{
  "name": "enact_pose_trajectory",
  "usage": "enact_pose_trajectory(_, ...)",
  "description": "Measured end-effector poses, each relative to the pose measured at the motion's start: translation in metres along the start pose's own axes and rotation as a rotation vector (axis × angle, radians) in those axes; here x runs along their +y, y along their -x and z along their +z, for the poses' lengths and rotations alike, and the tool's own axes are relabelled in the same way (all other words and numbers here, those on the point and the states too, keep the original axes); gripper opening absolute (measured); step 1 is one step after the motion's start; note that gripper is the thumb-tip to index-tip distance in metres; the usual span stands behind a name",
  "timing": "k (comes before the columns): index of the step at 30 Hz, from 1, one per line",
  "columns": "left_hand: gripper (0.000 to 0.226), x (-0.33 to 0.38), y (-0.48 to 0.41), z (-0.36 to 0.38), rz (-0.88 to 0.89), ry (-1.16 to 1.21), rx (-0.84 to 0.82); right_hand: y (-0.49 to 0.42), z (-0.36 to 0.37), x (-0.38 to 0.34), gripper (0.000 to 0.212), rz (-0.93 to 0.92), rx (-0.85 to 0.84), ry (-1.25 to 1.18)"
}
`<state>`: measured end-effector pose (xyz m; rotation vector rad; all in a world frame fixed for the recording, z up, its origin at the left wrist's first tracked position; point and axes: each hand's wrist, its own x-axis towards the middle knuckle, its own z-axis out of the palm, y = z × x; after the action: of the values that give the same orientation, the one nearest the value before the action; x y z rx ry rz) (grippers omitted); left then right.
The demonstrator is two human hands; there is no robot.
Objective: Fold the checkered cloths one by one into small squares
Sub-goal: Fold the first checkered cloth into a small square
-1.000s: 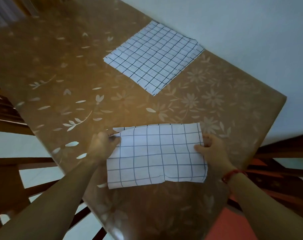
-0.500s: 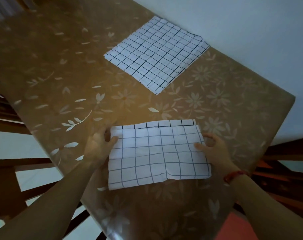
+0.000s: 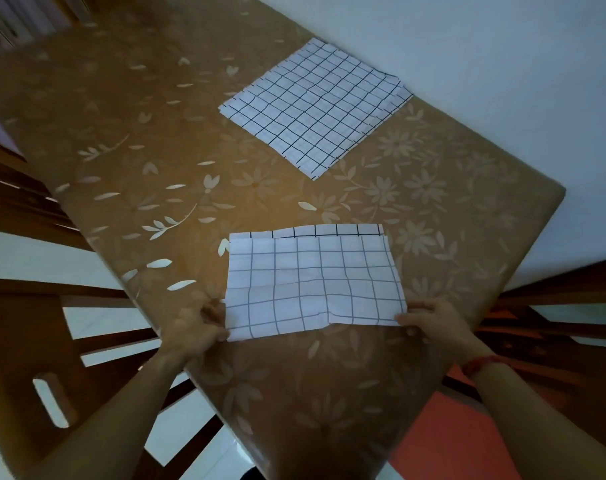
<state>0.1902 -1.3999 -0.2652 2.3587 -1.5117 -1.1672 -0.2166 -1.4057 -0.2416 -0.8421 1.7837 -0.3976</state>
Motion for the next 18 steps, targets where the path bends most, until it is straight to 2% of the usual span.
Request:
enact_pose_trajectory(6, 0.034, 0.005, 0.009, 0.011, 0.045, -0.042, 0.023, 0.01, 0.007, 0.008, 0.005, -0.084, 0.042, -0.031)
enact_pose_trajectory(18, 0.03, -0.005, -0.003, 0.01, 0.09, -0.08, 0.081, 0.004, 0.0, 0.015, 0.022, -0.119, 0.158, -0.105)
